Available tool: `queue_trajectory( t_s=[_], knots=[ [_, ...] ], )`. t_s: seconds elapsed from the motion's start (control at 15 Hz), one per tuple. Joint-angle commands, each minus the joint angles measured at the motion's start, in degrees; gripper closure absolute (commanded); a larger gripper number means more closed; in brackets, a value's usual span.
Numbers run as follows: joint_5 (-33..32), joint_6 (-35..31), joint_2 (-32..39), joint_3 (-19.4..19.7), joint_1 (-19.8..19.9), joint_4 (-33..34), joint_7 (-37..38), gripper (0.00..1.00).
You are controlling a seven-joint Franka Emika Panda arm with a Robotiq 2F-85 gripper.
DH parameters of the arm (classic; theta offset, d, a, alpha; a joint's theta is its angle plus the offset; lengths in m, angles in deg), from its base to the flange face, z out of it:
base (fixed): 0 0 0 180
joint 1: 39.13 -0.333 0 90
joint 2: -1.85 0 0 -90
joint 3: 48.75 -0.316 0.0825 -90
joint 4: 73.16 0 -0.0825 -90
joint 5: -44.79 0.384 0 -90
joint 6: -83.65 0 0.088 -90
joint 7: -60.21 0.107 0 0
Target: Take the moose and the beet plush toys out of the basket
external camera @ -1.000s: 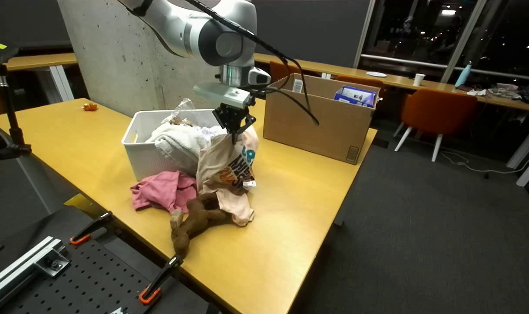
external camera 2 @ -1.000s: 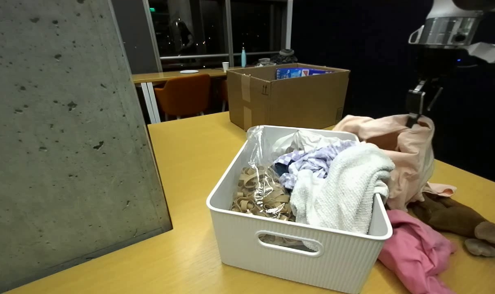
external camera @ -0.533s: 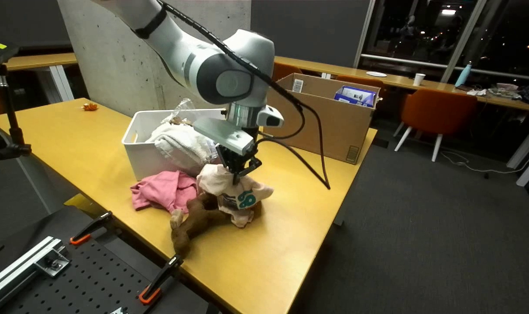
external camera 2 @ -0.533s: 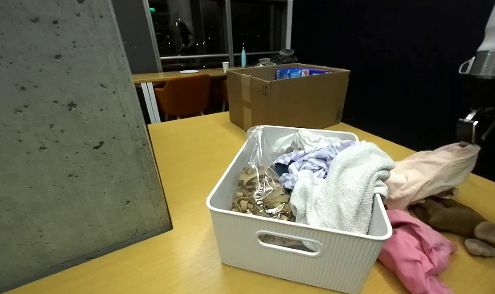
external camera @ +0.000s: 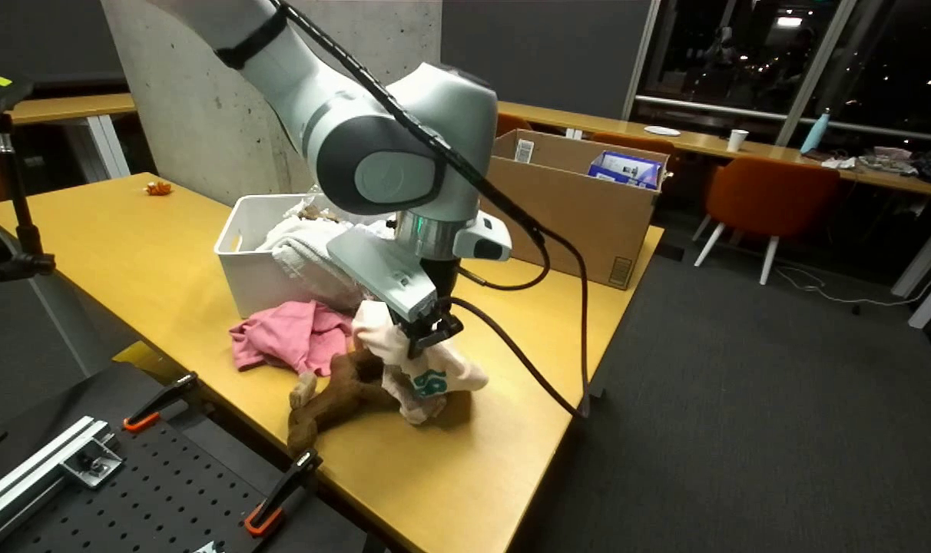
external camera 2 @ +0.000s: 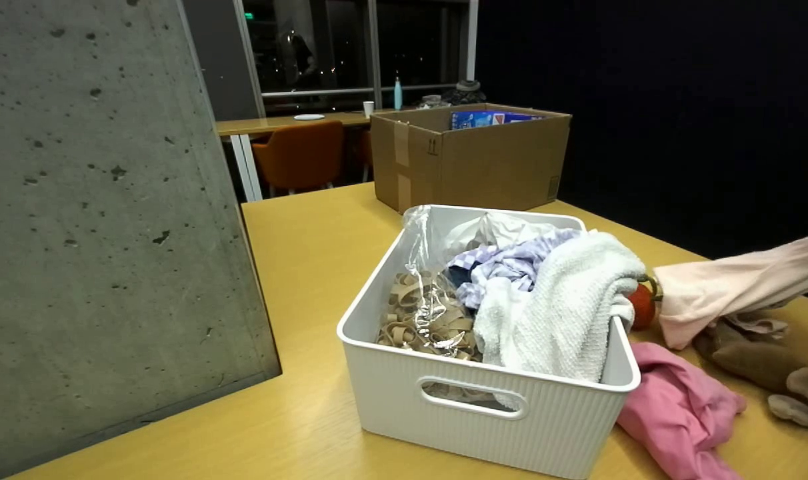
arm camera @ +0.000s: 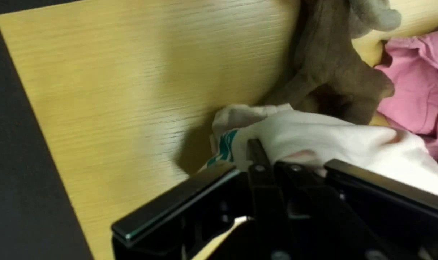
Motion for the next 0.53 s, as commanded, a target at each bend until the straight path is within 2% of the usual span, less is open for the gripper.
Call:
queue_trajectory(
  t_s=[0.0,0.2,0.47],
  knots=[
    [1.3,2.3,-12.3,2.9,1.0,-4.5,-2.2,0.99],
    [0.6,5.4,-17.9,5.4,0.3,-1.8,-1.0,0.99],
    [0.4,8.0,-21.9,7.9,-0.2,3.0,-0.9,0.99]
  ],
)
